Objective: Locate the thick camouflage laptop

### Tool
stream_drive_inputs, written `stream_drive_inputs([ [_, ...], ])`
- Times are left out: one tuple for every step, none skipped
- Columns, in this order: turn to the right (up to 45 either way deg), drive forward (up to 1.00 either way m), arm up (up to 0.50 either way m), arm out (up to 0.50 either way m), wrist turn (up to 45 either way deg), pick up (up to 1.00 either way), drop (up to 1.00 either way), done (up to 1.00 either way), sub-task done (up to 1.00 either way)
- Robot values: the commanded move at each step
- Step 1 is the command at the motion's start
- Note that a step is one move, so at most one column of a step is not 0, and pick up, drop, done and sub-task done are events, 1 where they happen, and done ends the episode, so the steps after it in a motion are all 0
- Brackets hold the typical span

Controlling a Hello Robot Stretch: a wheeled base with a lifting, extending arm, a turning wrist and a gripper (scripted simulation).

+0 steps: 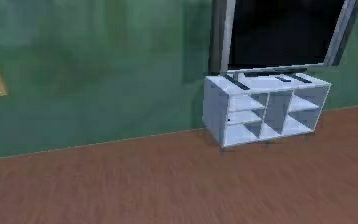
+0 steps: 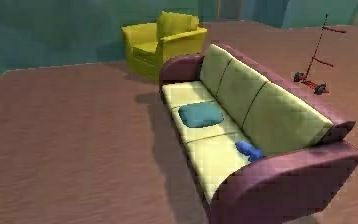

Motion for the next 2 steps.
stream_drive_inputs([
  [-45.0, 0.0, 0.0, 0.0, 0.0, 0.0, 0.0, 0.0, 0.0],
  [-45.0, 0.0, 0.0, 0.0, 0.0, 0.0, 0.0, 0.0, 0.0],
])
